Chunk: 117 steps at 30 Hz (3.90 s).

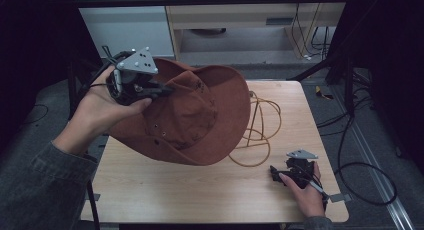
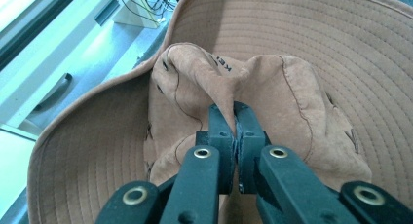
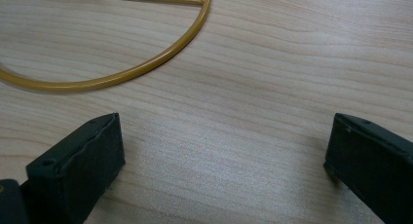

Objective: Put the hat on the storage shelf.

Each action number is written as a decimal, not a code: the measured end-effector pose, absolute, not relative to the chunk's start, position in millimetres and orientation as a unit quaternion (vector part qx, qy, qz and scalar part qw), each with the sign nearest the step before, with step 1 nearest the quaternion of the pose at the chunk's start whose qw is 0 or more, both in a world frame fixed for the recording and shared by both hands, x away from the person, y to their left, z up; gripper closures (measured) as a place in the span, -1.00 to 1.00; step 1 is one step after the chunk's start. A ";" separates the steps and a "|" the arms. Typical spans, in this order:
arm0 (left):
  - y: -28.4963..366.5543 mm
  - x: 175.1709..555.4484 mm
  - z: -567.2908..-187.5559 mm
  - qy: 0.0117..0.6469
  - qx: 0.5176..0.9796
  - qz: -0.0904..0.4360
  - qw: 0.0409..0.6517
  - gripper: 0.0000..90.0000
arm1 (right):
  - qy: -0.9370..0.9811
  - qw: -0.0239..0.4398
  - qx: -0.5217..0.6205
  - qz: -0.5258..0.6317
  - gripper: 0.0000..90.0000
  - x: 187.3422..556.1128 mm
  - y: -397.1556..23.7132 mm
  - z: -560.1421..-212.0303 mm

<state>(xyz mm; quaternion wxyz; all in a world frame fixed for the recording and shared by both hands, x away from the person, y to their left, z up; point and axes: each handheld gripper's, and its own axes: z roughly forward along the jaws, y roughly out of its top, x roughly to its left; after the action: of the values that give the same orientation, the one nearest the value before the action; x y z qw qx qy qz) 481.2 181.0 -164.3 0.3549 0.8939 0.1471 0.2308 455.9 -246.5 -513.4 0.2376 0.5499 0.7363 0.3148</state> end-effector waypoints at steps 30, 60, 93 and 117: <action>83.1 501.5 -146.1 0.093 0.905 0.229 0.345 0.96 | 0.735 0.236 0.552 0.316 -0.98 455.8 -246.2 -513.5; 9.6 528.6 -164.1 0.070 0.916 0.214 0.333 0.96 | 0.736 0.235 0.550 0.316 -0.98 455.8 -246.5 -513.3; -23.2 534.2 -185.0 0.061 0.922 0.201 0.324 0.95 | 0.735 0.233 0.552 0.317 -0.99 455.8 -246.3 -513.3; -43.3 538.9 -194.3 0.053 0.931 0.196 0.302 0.94 | 0.735 0.233 0.551 0.319 -0.98 455.9 -246.6 -513.4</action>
<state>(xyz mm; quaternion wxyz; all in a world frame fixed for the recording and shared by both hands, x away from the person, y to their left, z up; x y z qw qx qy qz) 538.9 -43.3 -194.3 0.3020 0.9315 0.0530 0.1958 455.9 -246.6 -513.4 0.2329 0.5512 0.7348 0.3193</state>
